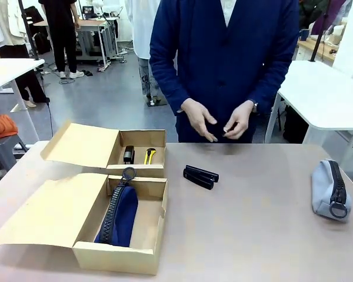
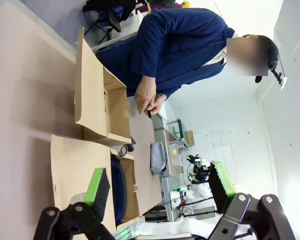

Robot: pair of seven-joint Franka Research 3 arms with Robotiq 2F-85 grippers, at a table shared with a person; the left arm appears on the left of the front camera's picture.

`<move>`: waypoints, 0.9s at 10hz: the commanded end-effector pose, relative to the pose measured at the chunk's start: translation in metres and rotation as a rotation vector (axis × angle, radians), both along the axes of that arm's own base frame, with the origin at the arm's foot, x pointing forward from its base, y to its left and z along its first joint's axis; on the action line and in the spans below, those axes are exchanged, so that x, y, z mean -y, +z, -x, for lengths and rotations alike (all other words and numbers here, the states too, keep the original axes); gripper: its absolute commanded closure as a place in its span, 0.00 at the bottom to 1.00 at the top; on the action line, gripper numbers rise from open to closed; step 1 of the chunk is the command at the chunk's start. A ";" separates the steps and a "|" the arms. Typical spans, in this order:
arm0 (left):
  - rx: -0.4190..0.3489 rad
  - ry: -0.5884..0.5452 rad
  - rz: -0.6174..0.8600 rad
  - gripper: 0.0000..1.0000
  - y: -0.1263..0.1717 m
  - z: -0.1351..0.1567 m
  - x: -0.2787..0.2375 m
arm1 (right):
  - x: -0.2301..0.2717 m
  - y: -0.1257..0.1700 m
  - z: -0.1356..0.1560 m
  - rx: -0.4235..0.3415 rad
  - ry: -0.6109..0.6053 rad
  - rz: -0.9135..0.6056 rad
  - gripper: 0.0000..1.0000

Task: Place items inside the box.
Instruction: Pick up a Pencil pouch or Stapler and place it inside the Mailer Box closest to the robot.

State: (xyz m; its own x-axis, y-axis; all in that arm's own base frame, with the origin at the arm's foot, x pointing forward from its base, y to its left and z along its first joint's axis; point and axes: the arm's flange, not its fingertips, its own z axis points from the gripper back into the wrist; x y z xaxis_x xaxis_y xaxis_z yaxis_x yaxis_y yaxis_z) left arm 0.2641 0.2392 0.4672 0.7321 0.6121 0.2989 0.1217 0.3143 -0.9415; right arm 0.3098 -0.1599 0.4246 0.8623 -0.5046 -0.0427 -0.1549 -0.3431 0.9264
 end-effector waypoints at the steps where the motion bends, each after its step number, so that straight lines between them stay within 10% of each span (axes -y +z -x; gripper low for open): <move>1: 0.031 0.003 0.008 0.00 0.001 0.000 0.001 | 0.023 0.004 0.011 -0.037 -0.021 -0.120 0.00; 9: 0.031 0.003 0.008 0.00 0.001 0.000 0.001 | 0.023 0.004 0.011 -0.037 -0.021 -0.120 0.00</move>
